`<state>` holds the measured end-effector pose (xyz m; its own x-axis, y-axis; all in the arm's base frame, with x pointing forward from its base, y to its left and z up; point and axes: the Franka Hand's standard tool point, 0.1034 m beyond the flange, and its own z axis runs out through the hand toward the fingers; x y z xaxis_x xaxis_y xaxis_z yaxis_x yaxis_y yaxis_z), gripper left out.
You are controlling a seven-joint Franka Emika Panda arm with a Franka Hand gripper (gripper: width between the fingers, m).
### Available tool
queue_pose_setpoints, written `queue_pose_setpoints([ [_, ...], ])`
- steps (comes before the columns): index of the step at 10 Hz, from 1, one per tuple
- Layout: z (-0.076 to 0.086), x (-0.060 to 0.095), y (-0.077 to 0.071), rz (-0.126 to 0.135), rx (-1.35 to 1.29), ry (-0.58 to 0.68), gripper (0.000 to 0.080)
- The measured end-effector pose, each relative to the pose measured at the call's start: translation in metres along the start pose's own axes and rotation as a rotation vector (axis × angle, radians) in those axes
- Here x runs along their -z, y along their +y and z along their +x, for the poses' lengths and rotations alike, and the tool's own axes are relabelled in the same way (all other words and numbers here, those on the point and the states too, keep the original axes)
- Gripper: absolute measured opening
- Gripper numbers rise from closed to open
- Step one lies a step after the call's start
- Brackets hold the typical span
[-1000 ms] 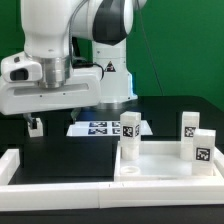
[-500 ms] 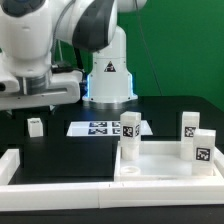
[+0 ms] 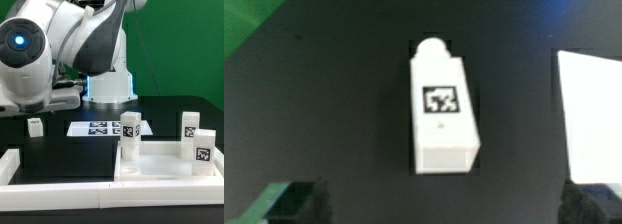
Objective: Assemble square table
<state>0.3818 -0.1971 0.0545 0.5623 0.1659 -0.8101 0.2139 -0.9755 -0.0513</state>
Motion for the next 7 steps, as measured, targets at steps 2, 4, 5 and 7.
queue_pose_setpoints([
  [2, -0.001, 0.0, 0.0, 0.001, 0.0, 0.0, 0.0649],
  [4, 0.003, -0.021, -0.003, -0.009, -0.008, 0.016, 0.0649],
  [5, 0.001, -0.039, -0.007, -0.006, -0.004, 0.009, 0.0649],
  [7, 0.0, -0.064, -0.008, -0.009, -0.002, 0.01, 0.0649],
])
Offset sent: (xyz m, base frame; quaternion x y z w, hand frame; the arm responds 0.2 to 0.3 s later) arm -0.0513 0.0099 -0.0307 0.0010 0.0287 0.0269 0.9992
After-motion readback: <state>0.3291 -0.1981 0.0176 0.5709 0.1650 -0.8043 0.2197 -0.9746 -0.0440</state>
